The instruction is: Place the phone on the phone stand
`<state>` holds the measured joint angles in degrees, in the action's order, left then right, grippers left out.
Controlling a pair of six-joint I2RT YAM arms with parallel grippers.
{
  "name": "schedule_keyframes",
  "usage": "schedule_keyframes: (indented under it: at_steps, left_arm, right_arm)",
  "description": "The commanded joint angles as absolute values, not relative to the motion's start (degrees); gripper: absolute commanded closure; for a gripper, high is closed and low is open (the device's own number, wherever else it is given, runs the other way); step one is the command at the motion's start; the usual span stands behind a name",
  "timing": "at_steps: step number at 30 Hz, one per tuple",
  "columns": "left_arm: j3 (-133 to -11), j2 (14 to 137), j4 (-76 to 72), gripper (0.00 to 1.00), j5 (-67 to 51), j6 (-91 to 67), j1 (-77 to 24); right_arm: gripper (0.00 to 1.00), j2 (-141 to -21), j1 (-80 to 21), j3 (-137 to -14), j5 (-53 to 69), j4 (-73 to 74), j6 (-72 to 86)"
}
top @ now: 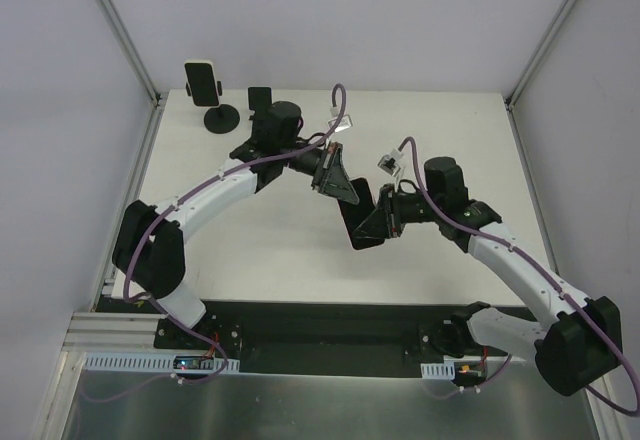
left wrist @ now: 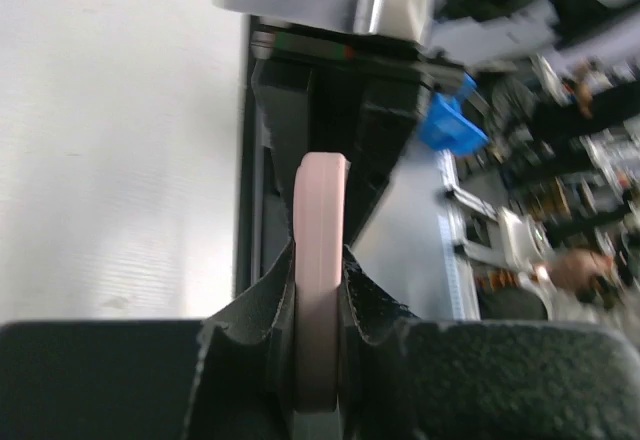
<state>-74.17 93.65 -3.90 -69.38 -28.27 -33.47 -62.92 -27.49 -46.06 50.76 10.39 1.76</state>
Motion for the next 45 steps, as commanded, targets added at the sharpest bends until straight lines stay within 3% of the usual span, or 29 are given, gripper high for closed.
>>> schedule_keyframes:
  at_steps: [1,2,3,5,7,11,23,29,35,45]
  left_arm:
    - [-73.83,89.39,-9.14,0.86,-70.34,-28.12,-33.40]
    - [-73.65,89.47,-8.62,0.69,-68.75,-28.73,-33.14]
    - [-73.57,89.65,-7.83,0.36,-67.08,-29.44,-32.18]
    - [-73.30,90.44,-7.65,0.24,-63.82,-32.16,-31.21]
    - [-73.21,90.97,-7.56,0.18,-63.11,-33.30,-30.33]
    - [-71.72,89.48,-7.56,0.17,-56.81,-33.13,-30.76]
    - [-71.98,89.83,-7.03,0.12,-55.37,-36.48,-31.38]
    - [-71.46,88.77,-7.12,0.11,-55.02,-35.16,-32.43]
    - [-71.46,89.82,-7.21,0.27,-55.11,-36.03,-32.78]
    - [-70.66,88.77,-7.21,0.21,-52.91,-34.20,-33.05]
  right_arm:
    - [0.97,-61.00,-29.09,-46.06,53.01,6.67,2.47]
    - [0.99,-60.30,-29.61,-46.49,45.69,8.94,1.07]
    - [0.99,-58.55,-31.71,-47.71,39.26,11.66,-1.99]
    - [0.99,-56.79,-34.70,-48.43,18.77,16.34,-2.64]
    - [0.99,-54.94,-40.06,-48.43,8.05,16.35,-1.93]
    - [0.99,-54.58,-46.05,-47.29,-6.12,11.09,-0.36]
    - [0.99,-65.12,-56.69,-54.40,-24.77,4.92,-1.05]
    - [1.00,-66.27,-57.66,-54.05,-27.51,2.82,-0.09]
    - [0.99,-67.32,-58.97,-54.23,-29.79,1.15,-0.18]
    - [0.99,-73.73,-61.96,-57.12,-36.47,-1.93,6.68]
